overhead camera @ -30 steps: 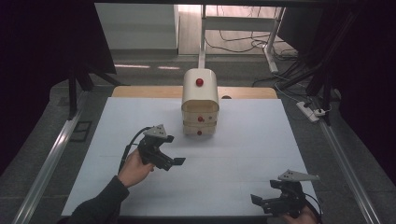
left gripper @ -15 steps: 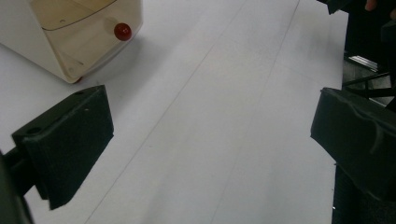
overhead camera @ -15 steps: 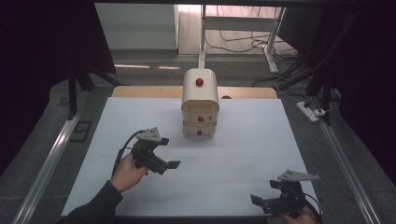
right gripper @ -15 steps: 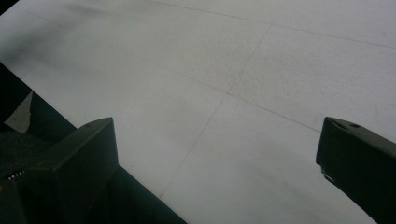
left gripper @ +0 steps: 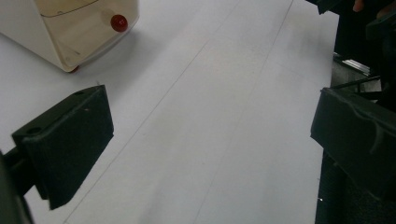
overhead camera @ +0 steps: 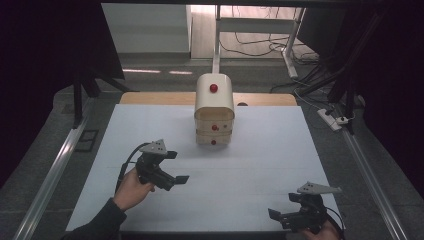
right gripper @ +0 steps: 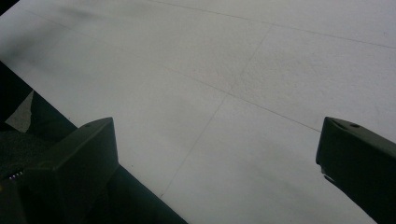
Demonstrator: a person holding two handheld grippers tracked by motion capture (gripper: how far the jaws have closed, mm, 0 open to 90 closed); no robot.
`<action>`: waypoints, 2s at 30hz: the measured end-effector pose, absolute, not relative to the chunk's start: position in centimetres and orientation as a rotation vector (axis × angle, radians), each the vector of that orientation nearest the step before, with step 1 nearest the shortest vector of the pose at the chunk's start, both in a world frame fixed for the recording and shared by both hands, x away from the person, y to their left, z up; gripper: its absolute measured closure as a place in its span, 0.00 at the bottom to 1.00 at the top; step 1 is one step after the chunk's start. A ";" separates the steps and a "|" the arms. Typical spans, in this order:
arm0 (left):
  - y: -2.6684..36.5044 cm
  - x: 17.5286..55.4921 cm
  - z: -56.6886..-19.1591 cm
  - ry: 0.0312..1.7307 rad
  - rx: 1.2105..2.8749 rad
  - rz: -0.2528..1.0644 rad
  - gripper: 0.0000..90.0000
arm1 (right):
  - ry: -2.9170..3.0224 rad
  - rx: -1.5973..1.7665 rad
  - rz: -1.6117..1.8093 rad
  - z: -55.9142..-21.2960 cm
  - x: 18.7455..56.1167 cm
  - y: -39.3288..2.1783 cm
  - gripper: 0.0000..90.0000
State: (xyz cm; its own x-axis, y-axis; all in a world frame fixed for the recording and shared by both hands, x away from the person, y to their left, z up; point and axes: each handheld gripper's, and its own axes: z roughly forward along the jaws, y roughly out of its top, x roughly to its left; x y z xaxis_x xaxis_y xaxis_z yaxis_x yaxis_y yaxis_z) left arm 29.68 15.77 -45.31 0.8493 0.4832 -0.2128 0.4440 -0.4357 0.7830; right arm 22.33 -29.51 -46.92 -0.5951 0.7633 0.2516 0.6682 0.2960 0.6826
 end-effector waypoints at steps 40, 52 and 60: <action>19.5 25.7 -46.0 0.751 2.039 0.040 0.00 | 2.436 1.347 1.179 -46.9 22.4 -29.5 0.00; 21.0 24.6 -46.6 0.790 2.021 0.031 0.00 | 2.434 1.346 1.178 -46.9 22.4 -29.4 0.00; 22.2 23.7 -47.0 0.824 2.006 0.037 0.00 | 2.436 1.346 1.175 -46.9 22.4 -29.4 0.00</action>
